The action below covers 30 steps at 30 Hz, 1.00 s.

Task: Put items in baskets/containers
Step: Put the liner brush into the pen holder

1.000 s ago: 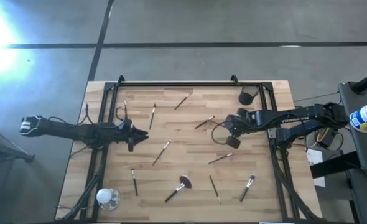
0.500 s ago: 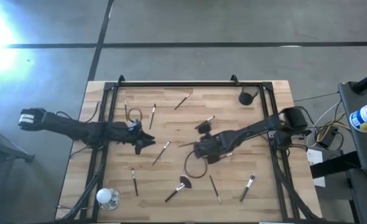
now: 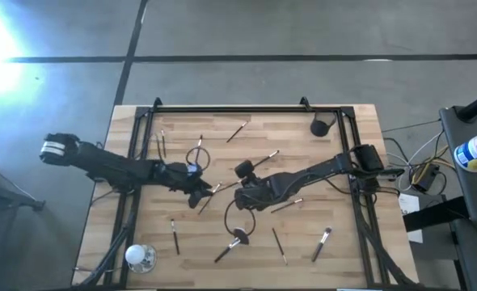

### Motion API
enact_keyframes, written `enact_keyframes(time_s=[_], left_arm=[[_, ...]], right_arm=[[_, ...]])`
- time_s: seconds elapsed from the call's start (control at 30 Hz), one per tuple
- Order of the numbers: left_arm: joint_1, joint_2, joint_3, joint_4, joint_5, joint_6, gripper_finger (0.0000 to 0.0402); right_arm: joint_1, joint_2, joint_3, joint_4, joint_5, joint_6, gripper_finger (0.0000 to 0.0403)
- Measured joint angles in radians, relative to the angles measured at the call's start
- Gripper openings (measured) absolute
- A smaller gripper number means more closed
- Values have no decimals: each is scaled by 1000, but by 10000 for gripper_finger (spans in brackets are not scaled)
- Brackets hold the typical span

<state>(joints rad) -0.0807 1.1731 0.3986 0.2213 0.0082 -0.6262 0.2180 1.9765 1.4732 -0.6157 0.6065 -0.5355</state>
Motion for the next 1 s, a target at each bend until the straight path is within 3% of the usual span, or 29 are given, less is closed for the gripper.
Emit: enact_keyframes(time_s=[0.37, 0.47, 0.6, 0.73, 0.87, 1.0], left_arm=[[-1, 125, 111, -42, 5, 68, 148], [-1, 131, 105, -45, 13, 68, 108], [-5, 141, 96, -54, -7, 69, 18], [-16, 134, 71, -35, -75, 71, 10], [-43, 132, -2, 161, -129, 71, 8], [-44, 141, -111, 472, -198, 114, 8]], right_arm=[[4, -5, 39, 5, 0, -51, 8], [11, -5, 39, 6, 0, -52, 8], [29, -5, 38, 30, 3, -45, 9], [55, -23, 38, 10, 65, 18, 22], [61, -104, 11, -44, 103, 191, 52], [29, -249, -164, 77, 61, 343, 86]])
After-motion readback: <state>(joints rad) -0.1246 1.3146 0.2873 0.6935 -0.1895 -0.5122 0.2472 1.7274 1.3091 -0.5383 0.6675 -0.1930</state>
